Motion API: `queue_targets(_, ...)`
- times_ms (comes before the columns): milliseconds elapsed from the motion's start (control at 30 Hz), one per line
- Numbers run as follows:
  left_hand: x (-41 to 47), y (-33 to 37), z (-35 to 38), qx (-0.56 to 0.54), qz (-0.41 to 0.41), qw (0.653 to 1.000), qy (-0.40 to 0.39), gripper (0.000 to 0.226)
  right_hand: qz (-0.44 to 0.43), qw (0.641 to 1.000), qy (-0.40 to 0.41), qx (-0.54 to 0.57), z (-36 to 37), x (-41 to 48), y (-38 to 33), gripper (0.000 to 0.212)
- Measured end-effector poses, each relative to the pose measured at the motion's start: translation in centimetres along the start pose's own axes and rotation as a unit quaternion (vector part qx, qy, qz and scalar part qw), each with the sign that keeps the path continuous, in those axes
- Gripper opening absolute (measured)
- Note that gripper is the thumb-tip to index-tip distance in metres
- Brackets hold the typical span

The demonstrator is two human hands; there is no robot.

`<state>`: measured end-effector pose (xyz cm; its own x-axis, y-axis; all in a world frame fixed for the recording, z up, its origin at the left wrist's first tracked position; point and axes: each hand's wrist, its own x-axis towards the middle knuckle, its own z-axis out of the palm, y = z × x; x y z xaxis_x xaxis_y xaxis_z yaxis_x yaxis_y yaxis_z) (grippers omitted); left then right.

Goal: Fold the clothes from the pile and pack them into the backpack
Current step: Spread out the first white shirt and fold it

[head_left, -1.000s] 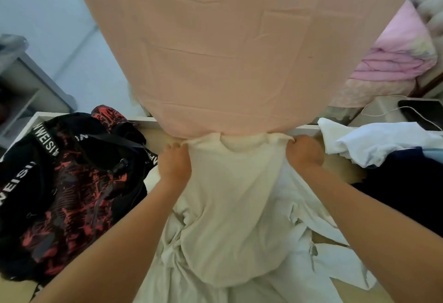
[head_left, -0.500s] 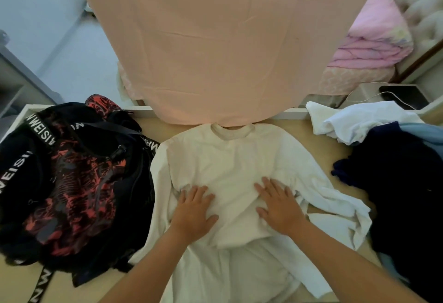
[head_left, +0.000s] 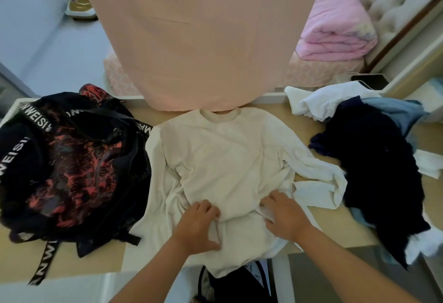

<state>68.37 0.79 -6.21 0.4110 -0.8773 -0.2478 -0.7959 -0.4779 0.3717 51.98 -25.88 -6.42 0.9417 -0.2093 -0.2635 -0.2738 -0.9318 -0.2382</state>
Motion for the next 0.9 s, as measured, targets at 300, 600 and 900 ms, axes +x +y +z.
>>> queue_targets(300,-0.7,0.3,0.2,-0.195,-0.081,0.976,0.061,0.026,0.172,0.947,0.099,0.252,-3.1,0.1,-1.2,0.025)
queue_targets(600,0.5,-1.2,-11.1,0.079,-0.106,0.903,-0.408,0.027,0.114,0.935,-0.275,0.193,-11.4,0.4,-2.8,0.025)
queue_targets(900,4.9,1.2,-8.4,-0.009,-0.098,0.994,-0.044,0.045,0.092,0.991,-0.087,0.043,-9.6,4.7,-2.3,0.044)
